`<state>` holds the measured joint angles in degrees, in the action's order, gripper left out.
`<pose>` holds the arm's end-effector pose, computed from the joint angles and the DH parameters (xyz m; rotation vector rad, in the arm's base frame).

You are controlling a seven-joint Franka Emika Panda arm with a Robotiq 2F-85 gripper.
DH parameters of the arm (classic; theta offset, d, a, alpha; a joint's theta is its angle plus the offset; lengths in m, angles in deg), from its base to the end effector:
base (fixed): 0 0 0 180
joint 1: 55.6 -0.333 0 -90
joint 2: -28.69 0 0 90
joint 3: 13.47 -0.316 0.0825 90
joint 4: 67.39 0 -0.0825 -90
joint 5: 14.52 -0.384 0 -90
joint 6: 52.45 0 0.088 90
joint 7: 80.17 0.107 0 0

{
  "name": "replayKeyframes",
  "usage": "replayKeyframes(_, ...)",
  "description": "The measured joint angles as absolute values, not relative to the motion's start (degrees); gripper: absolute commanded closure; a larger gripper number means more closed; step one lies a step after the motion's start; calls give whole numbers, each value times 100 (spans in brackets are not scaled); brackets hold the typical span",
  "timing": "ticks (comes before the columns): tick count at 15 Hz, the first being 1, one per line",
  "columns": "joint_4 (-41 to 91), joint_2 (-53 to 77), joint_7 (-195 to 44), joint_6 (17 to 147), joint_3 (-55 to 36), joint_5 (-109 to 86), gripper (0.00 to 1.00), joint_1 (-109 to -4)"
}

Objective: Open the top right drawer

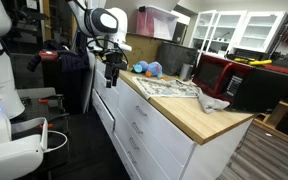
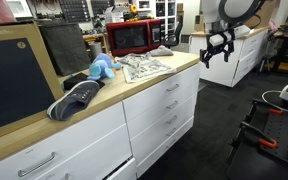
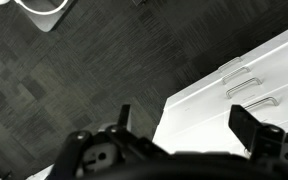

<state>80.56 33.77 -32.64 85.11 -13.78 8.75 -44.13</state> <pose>0.4213 -0.0861 0.2844 2.6879 -0.9967 -0.0081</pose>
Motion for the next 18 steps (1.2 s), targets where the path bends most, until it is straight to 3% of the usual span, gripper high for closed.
replayKeyframes(9, 8083, 3056, -3247, 9008, -987, -382, 0, -4494)
replayKeyframes(18, 8229, 1933, -3845, 11102, -847, -3591, 0, -4556)
